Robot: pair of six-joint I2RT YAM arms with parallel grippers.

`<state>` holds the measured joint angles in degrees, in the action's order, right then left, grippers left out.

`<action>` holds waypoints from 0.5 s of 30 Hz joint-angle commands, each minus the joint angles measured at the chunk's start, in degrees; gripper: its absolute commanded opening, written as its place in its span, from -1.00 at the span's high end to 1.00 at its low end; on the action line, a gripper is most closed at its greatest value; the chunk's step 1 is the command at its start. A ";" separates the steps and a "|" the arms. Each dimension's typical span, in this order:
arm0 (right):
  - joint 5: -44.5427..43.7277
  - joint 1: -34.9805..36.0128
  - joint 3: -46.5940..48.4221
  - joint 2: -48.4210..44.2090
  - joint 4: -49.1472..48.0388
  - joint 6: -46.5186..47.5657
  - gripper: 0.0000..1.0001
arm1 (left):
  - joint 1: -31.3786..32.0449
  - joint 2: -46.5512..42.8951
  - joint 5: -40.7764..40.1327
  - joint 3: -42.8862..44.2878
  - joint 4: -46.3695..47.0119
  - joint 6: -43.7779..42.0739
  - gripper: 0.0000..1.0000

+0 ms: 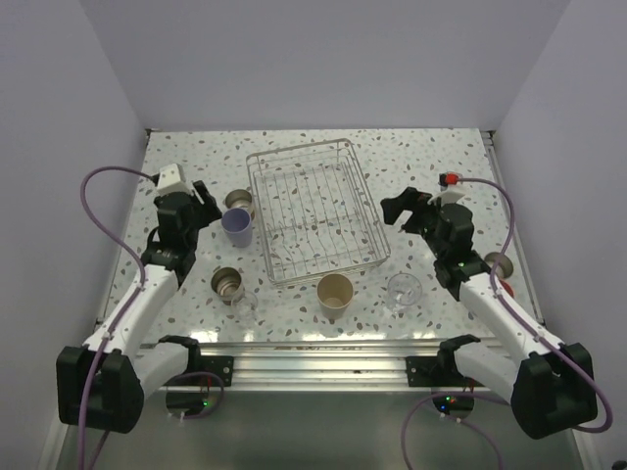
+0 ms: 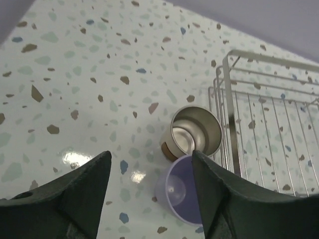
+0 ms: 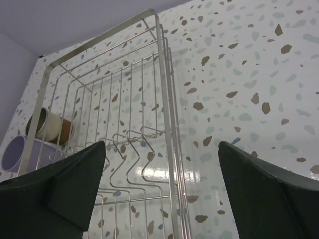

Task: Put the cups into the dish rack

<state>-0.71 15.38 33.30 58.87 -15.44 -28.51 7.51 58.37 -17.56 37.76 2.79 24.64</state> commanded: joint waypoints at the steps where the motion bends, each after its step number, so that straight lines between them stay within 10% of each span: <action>1: 1.43 0.01 2.39 -2.35 2.61 -1.46 -0.97 | -0.21 4.19 7.27 4.16 -10.61 -0.12 -0.33; 15: 0.80 0.01 2.74 -3.33 4.02 -0.93 -0.97 | -0.21 8.33 13.16 1.18 -6.57 -0.47 -0.14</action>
<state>-0.43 15.38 33.85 55.22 -11.20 -29.17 7.51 66.32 -6.70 39.44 -5.82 24.49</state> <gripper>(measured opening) 0.983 0.570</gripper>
